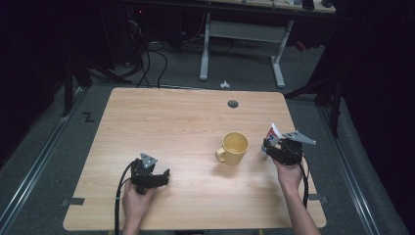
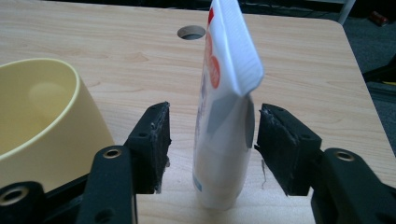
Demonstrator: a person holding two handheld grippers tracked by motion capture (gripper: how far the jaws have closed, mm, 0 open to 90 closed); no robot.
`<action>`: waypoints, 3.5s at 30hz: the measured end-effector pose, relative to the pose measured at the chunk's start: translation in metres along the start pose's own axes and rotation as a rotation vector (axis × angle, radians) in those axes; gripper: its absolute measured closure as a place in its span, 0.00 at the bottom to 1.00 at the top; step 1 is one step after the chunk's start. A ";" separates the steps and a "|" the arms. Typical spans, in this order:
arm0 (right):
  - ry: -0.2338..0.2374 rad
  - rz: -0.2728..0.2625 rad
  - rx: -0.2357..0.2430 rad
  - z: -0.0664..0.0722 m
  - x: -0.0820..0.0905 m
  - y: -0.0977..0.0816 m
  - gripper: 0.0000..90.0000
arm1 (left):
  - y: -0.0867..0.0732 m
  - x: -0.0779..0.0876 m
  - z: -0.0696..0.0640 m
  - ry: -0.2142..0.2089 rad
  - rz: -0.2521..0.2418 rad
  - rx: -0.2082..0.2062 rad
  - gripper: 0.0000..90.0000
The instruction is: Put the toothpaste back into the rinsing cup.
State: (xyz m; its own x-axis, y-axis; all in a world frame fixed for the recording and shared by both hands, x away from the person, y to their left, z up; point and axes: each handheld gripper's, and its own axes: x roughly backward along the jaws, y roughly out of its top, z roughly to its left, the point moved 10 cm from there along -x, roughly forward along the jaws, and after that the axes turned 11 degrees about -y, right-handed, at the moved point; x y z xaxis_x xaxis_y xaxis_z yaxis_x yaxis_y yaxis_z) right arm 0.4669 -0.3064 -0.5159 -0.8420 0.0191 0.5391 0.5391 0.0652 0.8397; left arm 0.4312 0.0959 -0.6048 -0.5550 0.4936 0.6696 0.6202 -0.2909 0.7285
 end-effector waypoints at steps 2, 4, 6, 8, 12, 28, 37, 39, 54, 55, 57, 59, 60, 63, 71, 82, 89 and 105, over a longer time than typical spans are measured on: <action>0.000 -0.002 -0.007 0.000 -0.002 0.001 0.51 | 0.000 0.000 0.000 0.000 0.000 0.000 0.18; -0.006 -0.007 -0.006 0.000 -0.004 0.002 0.53 | 0.000 0.000 0.000 0.000 0.000 0.000 0.18; -0.015 -0.004 -0.005 -0.001 -0.006 0.003 0.54 | 0.000 0.000 0.000 0.000 0.000 0.000 0.18; -0.017 -0.006 -0.010 -0.001 -0.008 0.005 0.55 | 0.000 0.000 0.000 0.000 0.000 0.000 0.18; -0.023 -0.011 -0.019 -0.002 -0.011 0.006 0.56 | 0.000 0.000 0.000 0.000 0.000 0.000 0.18; -0.024 0.007 -0.024 -0.002 -0.024 0.002 0.61 | 0.000 0.000 0.000 0.000 0.000 0.000 0.18; -0.017 0.024 -0.027 -0.001 -0.030 -0.001 0.61 | 0.000 0.000 0.000 0.000 0.000 0.000 0.18; -0.019 0.027 -0.025 -0.001 -0.032 -0.002 0.61 | 0.000 0.000 0.000 0.000 0.000 0.000 0.18; -0.001 0.032 0.003 0.002 -0.036 -0.004 0.70 | 0.000 0.000 0.000 0.000 0.000 0.000 0.18; 0.001 0.032 0.006 0.002 -0.036 -0.004 0.70 | 0.000 0.000 0.000 0.000 -0.001 0.001 0.18; 0.005 0.032 0.010 0.002 -0.036 -0.004 0.71 | 0.000 0.000 0.000 0.000 0.000 0.000 0.18; 0.006 0.030 0.016 0.002 -0.036 -0.004 0.71 | 0.000 0.000 0.000 0.000 0.000 0.000 0.18; 0.005 0.029 0.018 0.001 -0.036 -0.003 0.72 | 0.000 0.000 0.000 0.000 -0.001 0.001 0.18; 0.005 0.027 0.022 -0.001 -0.034 -0.003 0.72 | 0.000 0.000 0.000 0.000 -0.001 0.001 0.18; 0.029 0.016 0.027 -0.004 -0.025 0.001 0.73 | 0.000 0.000 0.000 0.000 0.000 0.000 0.18; 0.089 0.004 0.087 0.009 -0.003 0.010 0.73 | 0.000 0.000 0.000 -0.001 -0.002 0.001 0.18; 0.111 0.000 0.112 0.014 0.007 0.019 0.74 | 0.000 0.000 0.000 -0.002 -0.002 0.001 0.18; 0.156 0.000 0.121 0.024 0.022 0.032 0.75 | 0.000 0.000 0.000 -0.002 -0.002 0.002 0.18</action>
State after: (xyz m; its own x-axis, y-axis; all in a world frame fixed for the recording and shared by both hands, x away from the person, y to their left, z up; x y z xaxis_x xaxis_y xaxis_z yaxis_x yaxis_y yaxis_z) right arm 0.4652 -0.2803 -0.4792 -0.8238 -0.1351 0.5505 0.5250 0.1847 0.8309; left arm 0.4317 0.0957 -0.6048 -0.5553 0.4959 0.6677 0.6198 -0.2885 0.7298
